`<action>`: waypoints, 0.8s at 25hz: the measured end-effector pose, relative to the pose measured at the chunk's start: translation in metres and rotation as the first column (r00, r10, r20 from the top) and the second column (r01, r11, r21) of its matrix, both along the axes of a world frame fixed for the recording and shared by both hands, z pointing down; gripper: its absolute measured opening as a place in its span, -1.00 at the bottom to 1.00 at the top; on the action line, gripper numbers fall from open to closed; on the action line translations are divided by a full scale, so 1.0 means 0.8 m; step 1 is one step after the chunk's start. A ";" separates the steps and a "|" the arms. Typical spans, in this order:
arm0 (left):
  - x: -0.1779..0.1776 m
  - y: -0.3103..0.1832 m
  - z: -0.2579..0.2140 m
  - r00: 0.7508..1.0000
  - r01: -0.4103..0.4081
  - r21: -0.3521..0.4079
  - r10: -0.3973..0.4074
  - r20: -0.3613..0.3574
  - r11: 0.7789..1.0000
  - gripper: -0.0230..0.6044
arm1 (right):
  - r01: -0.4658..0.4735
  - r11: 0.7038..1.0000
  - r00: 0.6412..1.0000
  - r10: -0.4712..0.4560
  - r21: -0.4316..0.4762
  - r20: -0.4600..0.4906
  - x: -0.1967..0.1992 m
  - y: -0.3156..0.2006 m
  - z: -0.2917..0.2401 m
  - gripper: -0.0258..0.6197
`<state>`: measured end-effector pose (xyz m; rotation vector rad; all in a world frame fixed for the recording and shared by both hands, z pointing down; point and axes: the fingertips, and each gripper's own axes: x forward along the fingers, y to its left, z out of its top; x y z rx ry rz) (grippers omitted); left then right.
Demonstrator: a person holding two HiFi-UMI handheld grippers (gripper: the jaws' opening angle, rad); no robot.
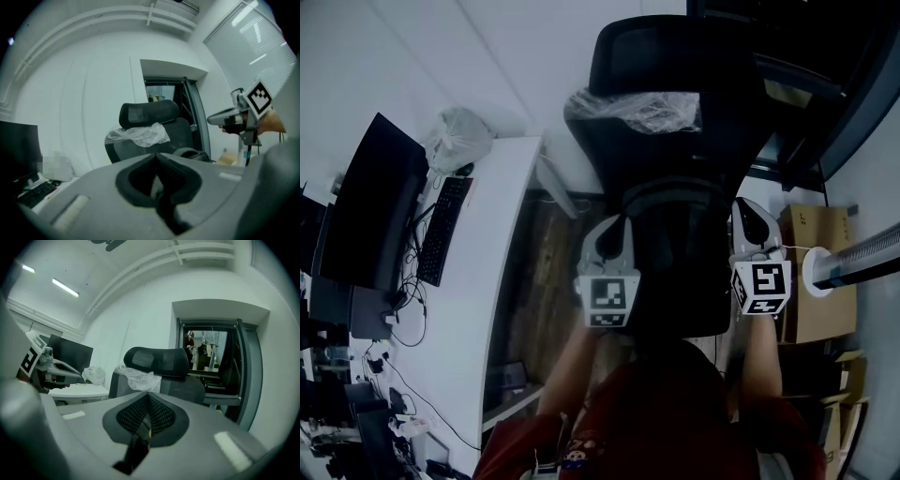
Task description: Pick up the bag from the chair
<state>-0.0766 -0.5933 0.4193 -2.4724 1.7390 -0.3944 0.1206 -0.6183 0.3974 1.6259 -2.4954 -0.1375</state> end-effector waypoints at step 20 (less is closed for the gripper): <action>0.027 -0.104 0.138 0.994 -0.074 -0.216 0.090 0.068 0.974 0.36 | 0.250 0.929 0.961 -0.273 -0.271 -0.050 -0.029 -0.082 0.150 0.21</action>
